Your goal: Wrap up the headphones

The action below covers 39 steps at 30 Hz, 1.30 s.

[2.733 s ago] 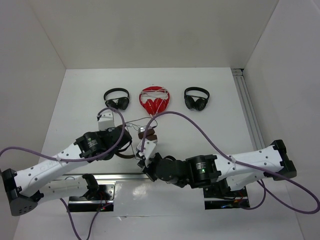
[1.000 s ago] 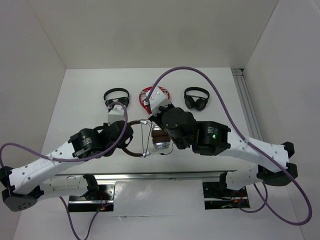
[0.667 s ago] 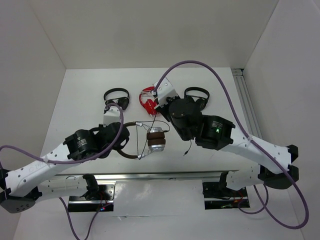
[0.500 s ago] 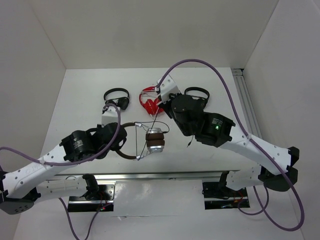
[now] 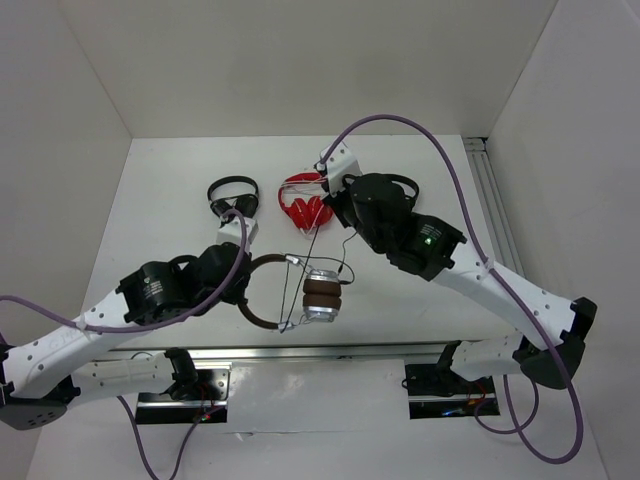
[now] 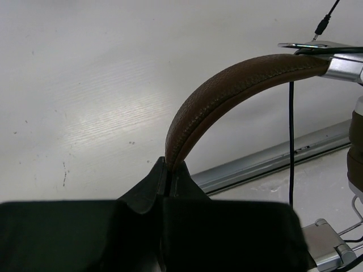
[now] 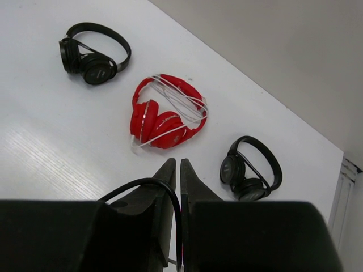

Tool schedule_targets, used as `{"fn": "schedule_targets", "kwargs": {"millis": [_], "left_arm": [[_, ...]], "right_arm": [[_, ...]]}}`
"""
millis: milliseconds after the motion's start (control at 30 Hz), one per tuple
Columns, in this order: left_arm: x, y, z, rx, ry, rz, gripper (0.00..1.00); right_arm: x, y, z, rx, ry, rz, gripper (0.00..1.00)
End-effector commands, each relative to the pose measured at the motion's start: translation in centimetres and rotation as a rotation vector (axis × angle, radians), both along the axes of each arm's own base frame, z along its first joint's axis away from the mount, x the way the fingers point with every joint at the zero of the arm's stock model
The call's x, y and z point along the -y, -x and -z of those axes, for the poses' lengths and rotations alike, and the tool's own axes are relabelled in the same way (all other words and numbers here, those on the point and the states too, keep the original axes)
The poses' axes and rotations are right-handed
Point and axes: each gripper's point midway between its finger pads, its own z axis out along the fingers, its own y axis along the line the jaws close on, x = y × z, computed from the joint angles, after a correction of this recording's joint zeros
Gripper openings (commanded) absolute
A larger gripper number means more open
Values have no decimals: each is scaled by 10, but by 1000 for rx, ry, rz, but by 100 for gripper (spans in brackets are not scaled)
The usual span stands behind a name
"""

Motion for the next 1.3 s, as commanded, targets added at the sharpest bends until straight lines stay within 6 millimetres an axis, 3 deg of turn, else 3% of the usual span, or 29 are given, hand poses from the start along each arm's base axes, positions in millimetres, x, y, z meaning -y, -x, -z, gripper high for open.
{"fn": "schedule_targets", "kwargs": {"millis": [0,67,200,333,433,600,633,667,800,933,1133,1267], "left_arm": [[17,5,-17,23,70,114,0],[22,9,-17,10,84,150,0],[34,13,-20,-5,104,209,0],[43,15,-18,-27,103,253,0],[43,13,-22,-17,106,247,0],[46,18,-39,12,172,284,0],[49,18,-45,21,192,292,0],[49,20,-47,26,197,305,0],[56,23,-51,23,223,341,0],[52,18,-55,47,221,306,0],[39,16,-62,61,207,253,0],[42,14,-48,28,165,252,0]], "right_arm": [[-13,-13,-3,26,-59,-29,14],[-17,-18,12,5,-39,-34,11],[-24,-28,18,-29,-102,-59,4],[-19,-41,27,-57,-138,-64,0],[-15,-49,45,-100,-149,-73,0],[-25,-47,61,-140,-157,-127,0],[-31,-49,72,-168,-151,-133,0],[-34,-48,68,-164,-160,-149,0],[-50,-40,80,-195,-154,-213,0],[-51,-37,101,-225,-150,-216,0],[-43,-38,104,-214,-155,-178,0],[-39,-46,76,-163,-196,-146,0]]}}
